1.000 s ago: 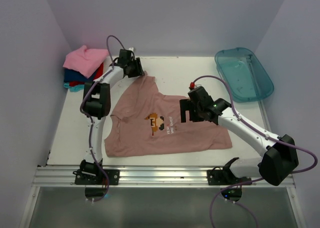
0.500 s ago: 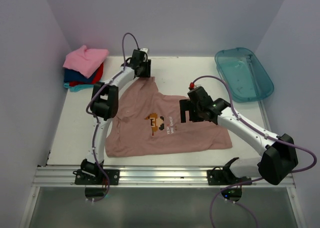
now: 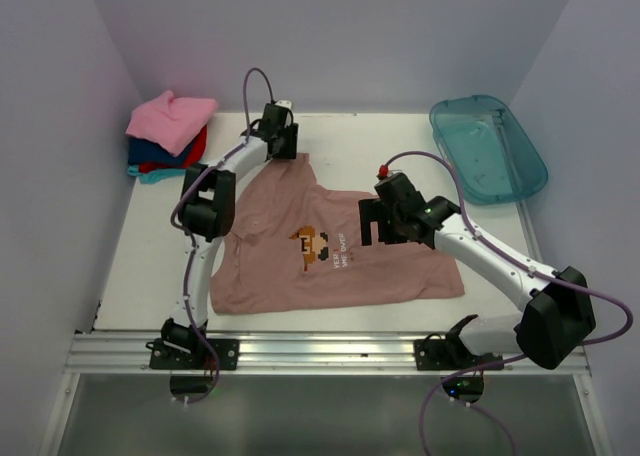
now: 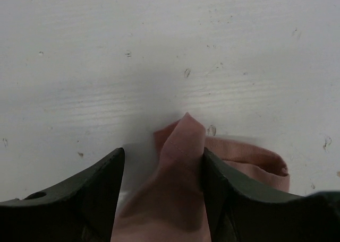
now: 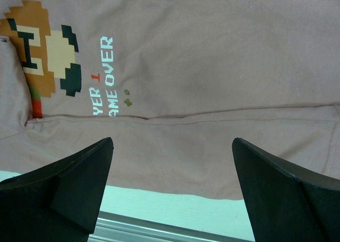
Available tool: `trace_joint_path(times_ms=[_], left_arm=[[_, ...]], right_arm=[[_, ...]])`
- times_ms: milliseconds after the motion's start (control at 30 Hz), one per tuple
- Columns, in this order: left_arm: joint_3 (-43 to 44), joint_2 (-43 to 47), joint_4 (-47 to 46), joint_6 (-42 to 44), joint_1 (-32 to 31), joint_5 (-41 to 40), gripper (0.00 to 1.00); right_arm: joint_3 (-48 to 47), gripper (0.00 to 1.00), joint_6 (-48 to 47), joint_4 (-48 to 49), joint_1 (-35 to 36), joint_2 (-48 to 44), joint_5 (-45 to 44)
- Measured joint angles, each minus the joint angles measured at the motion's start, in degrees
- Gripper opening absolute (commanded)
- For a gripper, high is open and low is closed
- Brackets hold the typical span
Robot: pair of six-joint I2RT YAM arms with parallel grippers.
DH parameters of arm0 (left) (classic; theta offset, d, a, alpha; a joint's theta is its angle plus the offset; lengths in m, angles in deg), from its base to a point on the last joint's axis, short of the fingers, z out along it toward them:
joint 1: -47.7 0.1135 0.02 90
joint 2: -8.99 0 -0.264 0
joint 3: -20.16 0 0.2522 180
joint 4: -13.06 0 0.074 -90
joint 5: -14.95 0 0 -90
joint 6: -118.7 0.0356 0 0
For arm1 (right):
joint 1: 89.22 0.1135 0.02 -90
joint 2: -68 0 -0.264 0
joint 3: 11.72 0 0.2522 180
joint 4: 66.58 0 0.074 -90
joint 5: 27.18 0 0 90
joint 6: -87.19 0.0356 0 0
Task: Fold and stack the t-shirts
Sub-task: Grap the side of the flattened tshirt furthest away from the robot with both arms
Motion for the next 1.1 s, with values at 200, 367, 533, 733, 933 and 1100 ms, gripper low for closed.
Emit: trace_joint_path(times_ms=[200,367,533,733,933,1100], left_arm=[[-2.34,1.62,-1.25,0.46,-0.2,-1.62,0.54],[-4.31,3.54,-3.15,0.61,-0.2,-2.21,0.57],[-7.43,6.62,-6.08,1.05,-0.2,-2.38,0.66],[-7.37,7.06,-7.02,1.49,-0.2,-2.38,0.64],[-7.26,6.93,-6.97,1.49,-0.2,-1.9,0.59],[-6.88,6.34,-6.99,1.42,-0.2,-0.83,0.53]], right_arm=[[0.0,0.99,0.0,0.02,0.0,0.02,-0.02],[0.0,0.99,0.0,0.0,0.0,0.02,-0.02],[0.0,0.99,-0.02,0.0,0.0,0.04,-0.02],[0.0,0.99,0.0,0.0,0.0,0.04,-0.02],[0.0,0.99,-0.02,0.0,0.0,0.02,-0.07],[0.0,0.99,-0.02,0.0,0.0,0.02,-0.2]])
